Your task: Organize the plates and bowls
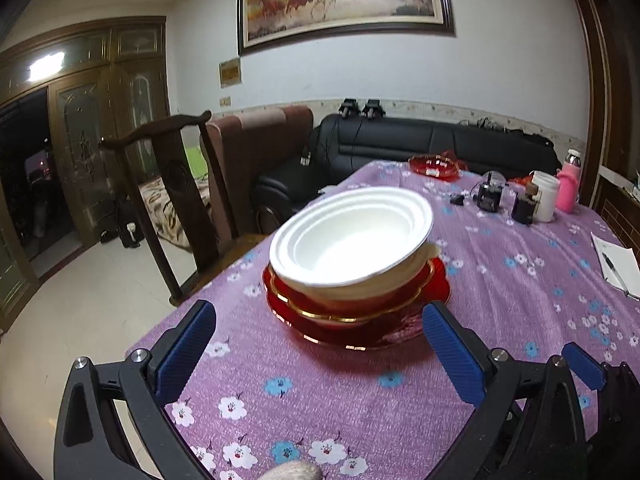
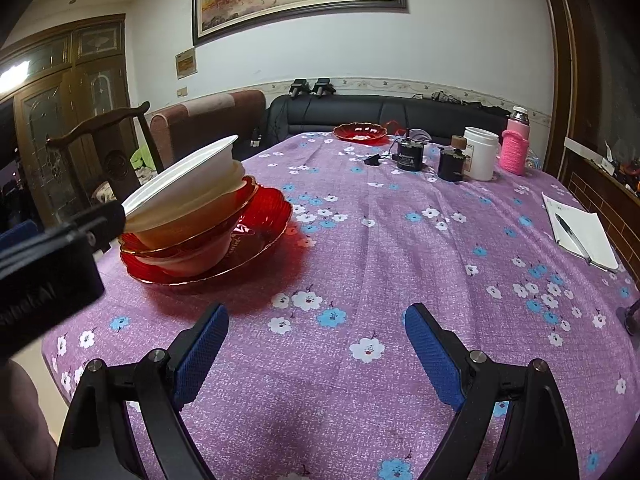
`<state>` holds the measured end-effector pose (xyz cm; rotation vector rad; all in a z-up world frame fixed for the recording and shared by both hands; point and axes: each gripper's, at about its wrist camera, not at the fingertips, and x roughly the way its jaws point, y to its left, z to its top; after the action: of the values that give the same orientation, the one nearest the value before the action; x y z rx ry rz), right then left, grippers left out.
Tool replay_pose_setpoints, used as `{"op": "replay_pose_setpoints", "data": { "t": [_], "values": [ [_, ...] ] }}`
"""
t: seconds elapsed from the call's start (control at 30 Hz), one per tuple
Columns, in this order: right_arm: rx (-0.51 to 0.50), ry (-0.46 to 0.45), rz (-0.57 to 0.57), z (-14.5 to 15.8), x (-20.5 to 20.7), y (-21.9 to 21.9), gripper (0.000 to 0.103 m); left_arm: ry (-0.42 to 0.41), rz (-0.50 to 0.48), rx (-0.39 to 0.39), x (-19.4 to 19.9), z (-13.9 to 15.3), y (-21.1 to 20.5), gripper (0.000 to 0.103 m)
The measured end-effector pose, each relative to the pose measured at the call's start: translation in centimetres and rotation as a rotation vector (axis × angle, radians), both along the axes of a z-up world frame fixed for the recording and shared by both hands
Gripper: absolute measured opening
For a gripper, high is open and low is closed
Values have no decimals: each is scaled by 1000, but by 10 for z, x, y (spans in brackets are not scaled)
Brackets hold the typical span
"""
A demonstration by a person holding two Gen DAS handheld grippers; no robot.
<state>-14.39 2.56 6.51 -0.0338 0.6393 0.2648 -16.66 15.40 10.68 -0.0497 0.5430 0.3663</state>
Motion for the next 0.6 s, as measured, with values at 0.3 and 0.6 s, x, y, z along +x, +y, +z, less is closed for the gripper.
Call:
{"op": "replay_pose_setpoints", "data": {
  "t": [0.3,0.6],
  "values": [
    [-32,4,24,-2,-4,14,93,117,3,-58,11,-20,13,103],
    [-64,6,62,-4,-7,28,93,152,-10,-92,15,-28,21,103]
  ]
}}
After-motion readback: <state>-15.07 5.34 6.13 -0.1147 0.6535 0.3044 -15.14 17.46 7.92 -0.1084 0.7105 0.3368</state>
